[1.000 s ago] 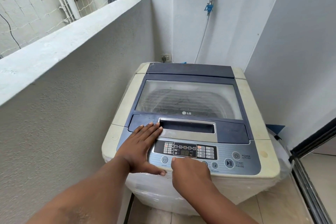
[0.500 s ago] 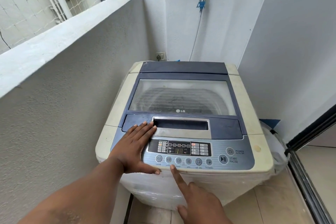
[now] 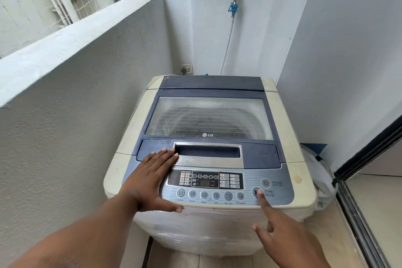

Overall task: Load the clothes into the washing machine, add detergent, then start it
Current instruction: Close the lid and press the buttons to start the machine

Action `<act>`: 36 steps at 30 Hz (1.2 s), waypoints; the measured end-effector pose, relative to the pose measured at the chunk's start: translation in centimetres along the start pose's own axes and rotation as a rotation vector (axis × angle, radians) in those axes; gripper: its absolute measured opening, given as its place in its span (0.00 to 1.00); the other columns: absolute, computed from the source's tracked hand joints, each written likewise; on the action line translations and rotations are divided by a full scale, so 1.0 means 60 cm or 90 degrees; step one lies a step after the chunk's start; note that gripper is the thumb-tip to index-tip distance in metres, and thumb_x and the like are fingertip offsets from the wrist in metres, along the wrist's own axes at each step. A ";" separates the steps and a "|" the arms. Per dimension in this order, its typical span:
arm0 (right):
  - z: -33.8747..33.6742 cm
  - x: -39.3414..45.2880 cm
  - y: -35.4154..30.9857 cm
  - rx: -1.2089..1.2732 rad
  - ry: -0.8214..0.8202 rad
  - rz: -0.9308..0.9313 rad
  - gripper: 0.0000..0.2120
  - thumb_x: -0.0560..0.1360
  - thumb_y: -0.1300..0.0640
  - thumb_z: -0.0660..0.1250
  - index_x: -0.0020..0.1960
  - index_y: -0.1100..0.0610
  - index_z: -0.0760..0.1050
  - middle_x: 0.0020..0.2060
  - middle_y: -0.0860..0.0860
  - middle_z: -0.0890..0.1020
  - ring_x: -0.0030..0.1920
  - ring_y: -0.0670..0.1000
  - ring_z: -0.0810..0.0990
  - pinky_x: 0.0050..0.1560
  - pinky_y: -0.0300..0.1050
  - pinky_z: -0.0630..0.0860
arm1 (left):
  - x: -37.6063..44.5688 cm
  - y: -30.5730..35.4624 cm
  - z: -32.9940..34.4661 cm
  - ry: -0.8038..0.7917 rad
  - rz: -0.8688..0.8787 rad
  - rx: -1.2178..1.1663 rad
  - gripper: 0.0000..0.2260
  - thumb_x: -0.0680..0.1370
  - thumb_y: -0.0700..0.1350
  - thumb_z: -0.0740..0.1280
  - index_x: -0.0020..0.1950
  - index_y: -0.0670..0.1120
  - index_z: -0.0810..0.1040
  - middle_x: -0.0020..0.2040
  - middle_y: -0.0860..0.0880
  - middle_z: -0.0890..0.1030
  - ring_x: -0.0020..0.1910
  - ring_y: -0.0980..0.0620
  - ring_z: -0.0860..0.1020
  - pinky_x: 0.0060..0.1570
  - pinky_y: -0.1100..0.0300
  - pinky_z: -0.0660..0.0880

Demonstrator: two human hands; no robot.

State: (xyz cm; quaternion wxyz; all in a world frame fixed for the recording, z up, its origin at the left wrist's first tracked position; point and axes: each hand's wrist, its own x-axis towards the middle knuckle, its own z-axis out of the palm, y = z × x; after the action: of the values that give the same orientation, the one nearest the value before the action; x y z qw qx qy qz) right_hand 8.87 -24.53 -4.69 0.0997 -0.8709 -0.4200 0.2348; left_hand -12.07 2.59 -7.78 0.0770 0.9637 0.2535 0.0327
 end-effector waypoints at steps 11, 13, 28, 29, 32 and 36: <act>-0.091 0.087 -0.054 -0.290 -0.109 -0.046 0.13 0.72 0.43 0.67 0.44 0.53 0.77 0.46 0.48 0.84 0.49 0.51 0.81 0.47 0.44 0.73 | 0.000 0.003 0.000 -0.009 -0.002 0.010 0.58 0.58 0.82 0.60 0.79 0.49 0.52 0.79 0.53 0.52 0.78 0.54 0.48 0.75 0.54 0.43; -0.098 0.107 -0.066 -0.326 -0.144 -0.038 0.13 0.71 0.47 0.70 0.36 0.55 0.72 0.39 0.48 0.86 0.41 0.48 0.81 0.47 0.45 0.77 | 0.000 0.003 0.001 -0.011 -0.003 0.008 0.58 0.58 0.82 0.60 0.79 0.49 0.52 0.79 0.52 0.51 0.78 0.54 0.48 0.75 0.54 0.43; -0.094 0.112 -0.069 -0.296 -0.144 -0.008 0.09 0.68 0.50 0.72 0.37 0.55 0.78 0.32 0.44 0.85 0.37 0.44 0.83 0.45 0.42 0.79 | 0.002 0.001 -0.001 -0.002 0.003 -0.007 0.58 0.58 0.82 0.60 0.79 0.51 0.51 0.79 0.54 0.50 0.78 0.53 0.48 0.75 0.53 0.43; -0.092 0.109 -0.063 -0.266 -0.127 -0.002 0.09 0.68 0.49 0.71 0.38 0.55 0.80 0.31 0.44 0.85 0.38 0.44 0.82 0.44 0.41 0.78 | 0.002 0.001 -0.001 0.000 0.005 -0.005 0.58 0.58 0.82 0.59 0.79 0.51 0.50 0.79 0.54 0.49 0.78 0.54 0.47 0.75 0.53 0.43; -0.083 0.094 -0.042 -0.164 -0.093 0.008 0.11 0.69 0.44 0.70 0.33 0.50 0.80 0.29 0.45 0.83 0.36 0.43 0.79 0.38 0.39 0.73 | 0.002 0.000 -0.001 0.005 0.006 -0.006 0.58 0.58 0.82 0.59 0.79 0.51 0.51 0.79 0.54 0.50 0.78 0.54 0.47 0.75 0.54 0.42; -0.058 0.058 -0.011 -0.028 -0.055 0.030 0.06 0.73 0.39 0.66 0.49 0.33 0.79 0.42 0.41 0.83 0.45 0.44 0.80 0.44 0.41 0.75 | 0.002 0.000 -0.001 0.004 0.004 -0.007 0.58 0.57 0.82 0.59 0.79 0.50 0.52 0.79 0.53 0.51 0.78 0.54 0.49 0.75 0.55 0.42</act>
State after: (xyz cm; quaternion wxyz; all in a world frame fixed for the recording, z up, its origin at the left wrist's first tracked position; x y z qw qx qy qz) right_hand 12.03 -21.31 -2.55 0.0564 -0.8716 -0.4084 0.2652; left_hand -11.97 2.65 -7.74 0.0818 0.9639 0.2507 0.0373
